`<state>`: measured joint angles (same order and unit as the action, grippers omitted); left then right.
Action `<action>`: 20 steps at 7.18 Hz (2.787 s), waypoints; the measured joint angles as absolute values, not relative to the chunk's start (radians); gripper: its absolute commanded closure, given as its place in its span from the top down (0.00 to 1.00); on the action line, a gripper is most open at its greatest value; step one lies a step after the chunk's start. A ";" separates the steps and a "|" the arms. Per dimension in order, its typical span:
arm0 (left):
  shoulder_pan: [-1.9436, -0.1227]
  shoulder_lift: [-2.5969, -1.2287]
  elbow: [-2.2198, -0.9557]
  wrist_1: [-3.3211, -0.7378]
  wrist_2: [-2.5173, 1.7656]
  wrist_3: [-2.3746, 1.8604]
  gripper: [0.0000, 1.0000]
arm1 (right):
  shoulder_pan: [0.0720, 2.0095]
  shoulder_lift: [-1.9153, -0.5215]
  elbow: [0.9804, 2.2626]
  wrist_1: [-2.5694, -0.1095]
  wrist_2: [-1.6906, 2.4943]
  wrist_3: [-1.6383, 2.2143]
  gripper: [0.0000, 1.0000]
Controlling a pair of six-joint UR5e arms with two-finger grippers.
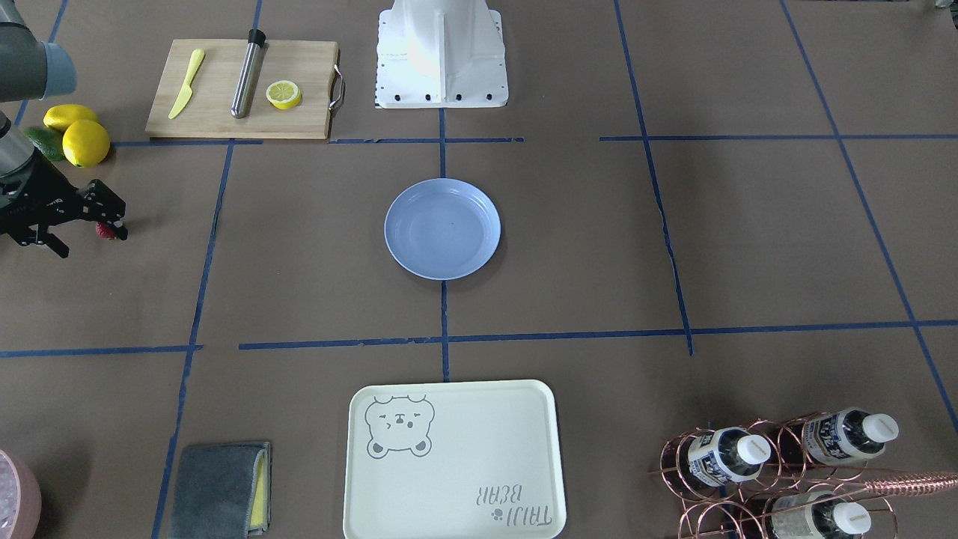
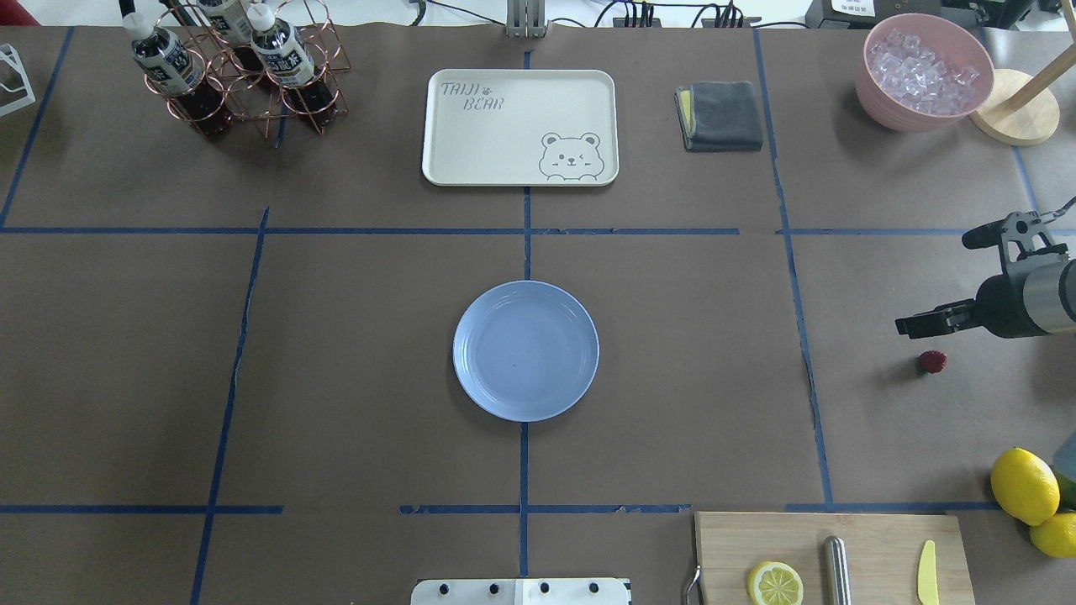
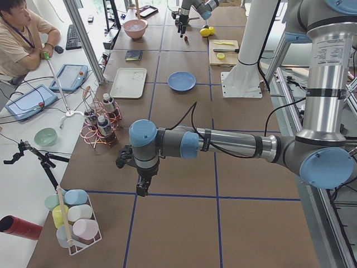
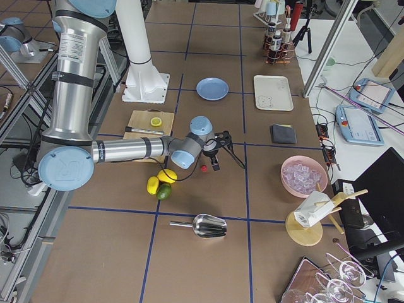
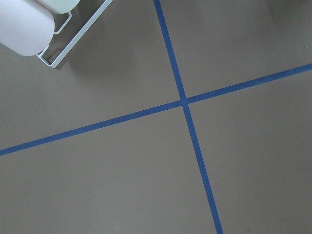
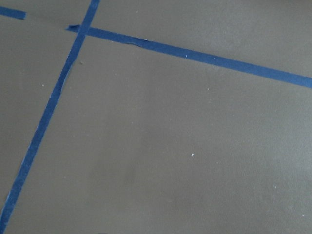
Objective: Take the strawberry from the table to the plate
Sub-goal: 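Lower the right gripper onto the red strawberry and grasp it, then carry the strawberry with the right gripper over the plate and release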
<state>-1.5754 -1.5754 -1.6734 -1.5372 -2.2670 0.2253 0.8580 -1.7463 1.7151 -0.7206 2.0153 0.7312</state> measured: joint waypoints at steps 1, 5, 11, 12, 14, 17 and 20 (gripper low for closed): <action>-1.575 -1.575 -1.673 -1.537 -2.267 0.226 1.00 | 0.841 -1.766 1.714 -0.715 2.007 0.732 0.85; -1.575 -1.575 -1.672 -1.541 -2.277 0.226 1.00 | 0.787 -1.808 1.714 -0.709 1.998 0.727 0.00; -1.575 -1.575 -1.674 -1.542 -2.284 0.227 1.00 | 0.737 -1.562 1.773 -0.871 1.969 0.855 0.00; -1.575 -1.575 -1.675 -1.544 -2.284 0.227 1.00 | 0.706 -1.421 1.783 -1.009 1.954 0.924 0.00; -1.575 -1.575 -1.679 -1.546 -2.284 0.227 1.00 | 0.599 -1.140 1.775 -1.300 1.861 1.050 0.00; -1.575 -1.576 -1.683 -1.547 -2.302 0.228 1.00 | 0.440 -0.824 1.578 -1.441 1.680 1.217 0.00; -1.575 -1.576 -1.683 -1.549 -2.313 0.229 1.00 | 0.369 -0.745 1.470 -1.450 1.608 1.270 0.00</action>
<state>-1.5754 -1.5760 -1.6828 -1.5490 -2.3126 0.2286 0.3691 -0.7446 1.4703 -1.4498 1.6079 1.2703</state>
